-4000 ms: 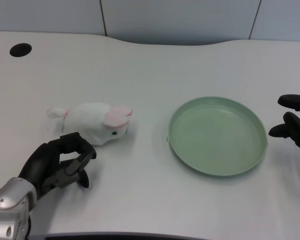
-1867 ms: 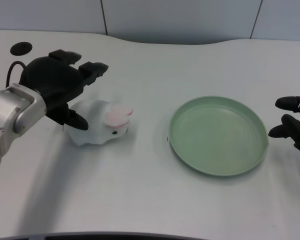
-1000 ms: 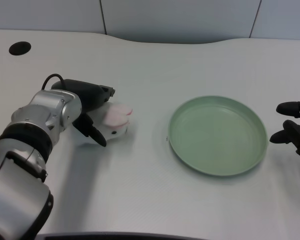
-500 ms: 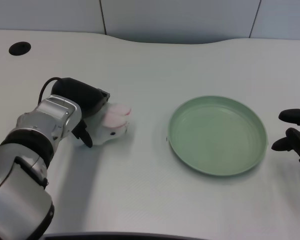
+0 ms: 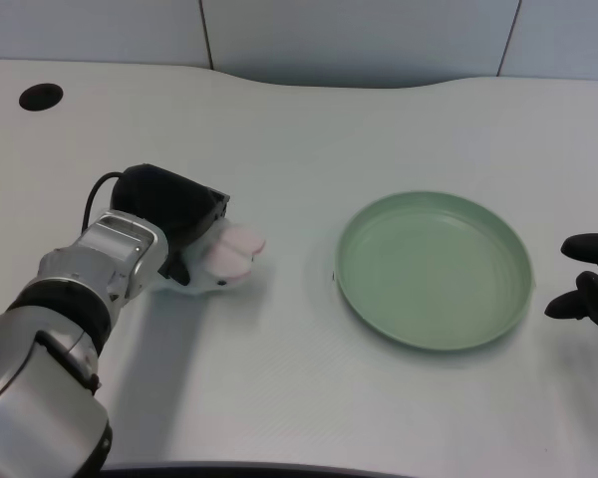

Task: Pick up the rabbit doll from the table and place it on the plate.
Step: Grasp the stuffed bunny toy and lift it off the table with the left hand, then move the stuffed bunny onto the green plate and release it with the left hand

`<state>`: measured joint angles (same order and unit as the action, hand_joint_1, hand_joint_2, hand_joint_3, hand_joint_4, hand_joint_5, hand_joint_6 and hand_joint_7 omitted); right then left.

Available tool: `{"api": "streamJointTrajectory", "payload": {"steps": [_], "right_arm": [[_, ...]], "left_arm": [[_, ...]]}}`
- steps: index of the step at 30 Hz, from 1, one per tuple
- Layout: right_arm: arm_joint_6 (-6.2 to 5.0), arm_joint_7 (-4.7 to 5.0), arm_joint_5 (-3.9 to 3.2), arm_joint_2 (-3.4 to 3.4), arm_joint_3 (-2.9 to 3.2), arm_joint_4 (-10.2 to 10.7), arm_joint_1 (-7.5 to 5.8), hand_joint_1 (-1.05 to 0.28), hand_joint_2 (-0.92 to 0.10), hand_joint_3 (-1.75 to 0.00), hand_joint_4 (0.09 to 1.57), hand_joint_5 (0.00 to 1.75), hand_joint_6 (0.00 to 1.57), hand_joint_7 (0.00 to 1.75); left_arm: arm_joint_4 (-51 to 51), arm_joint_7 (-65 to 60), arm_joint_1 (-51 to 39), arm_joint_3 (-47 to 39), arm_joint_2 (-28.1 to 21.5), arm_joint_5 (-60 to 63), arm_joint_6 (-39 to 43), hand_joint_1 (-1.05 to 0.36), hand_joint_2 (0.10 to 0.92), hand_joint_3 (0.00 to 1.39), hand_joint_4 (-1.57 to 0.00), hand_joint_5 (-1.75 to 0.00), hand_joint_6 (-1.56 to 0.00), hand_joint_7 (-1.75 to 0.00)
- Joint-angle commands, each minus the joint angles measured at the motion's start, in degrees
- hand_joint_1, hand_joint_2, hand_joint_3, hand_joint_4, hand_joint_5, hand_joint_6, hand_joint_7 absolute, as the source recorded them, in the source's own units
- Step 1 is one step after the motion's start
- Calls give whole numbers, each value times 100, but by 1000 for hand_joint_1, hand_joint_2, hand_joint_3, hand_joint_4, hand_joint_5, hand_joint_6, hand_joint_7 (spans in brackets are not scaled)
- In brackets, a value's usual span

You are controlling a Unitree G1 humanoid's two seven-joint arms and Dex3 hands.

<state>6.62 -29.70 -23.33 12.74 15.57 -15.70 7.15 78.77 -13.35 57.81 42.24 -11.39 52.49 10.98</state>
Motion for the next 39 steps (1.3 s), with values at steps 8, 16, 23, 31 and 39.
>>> {"api": "streamJointTrajectory", "payload": {"steps": [8,16,23,31,39], "right_arm": [[82,26,-167,-3,71,289,-240,-255,-921,-471,158,1559,222,1144],[21,148,-32,37,-2,283,-212,-260,-921,-454,143,1527,255,1155],[61,119,-112,42,40,171,-128,-240,-921,-450,162,1531,258,1142],[-136,59,28,78,-28,-70,52,-226,-921,-459,176,1531,271,1148],[-129,157,192,-6,-168,86,26,-215,-921,-463,194,1515,271,1140]], "left_arm": [[43,-649,-35,27,23,34,-46,-298,844,6,-797,-1729,-846,-699],[11,-866,99,-124,-52,-80,1,-207,890,2,-777,-1746,-825,-894],[-60,-981,235,-651,24,-580,255,-176,910,10,-800,-1746,-627,-1447],[-220,-1132,630,-827,362,-796,751,-133,861,4,-858,-1746,-612,-1698],[-300,-1105,896,-713,913,-732,927,-176,861,5,-873,-1746,-592,-1737]]}}
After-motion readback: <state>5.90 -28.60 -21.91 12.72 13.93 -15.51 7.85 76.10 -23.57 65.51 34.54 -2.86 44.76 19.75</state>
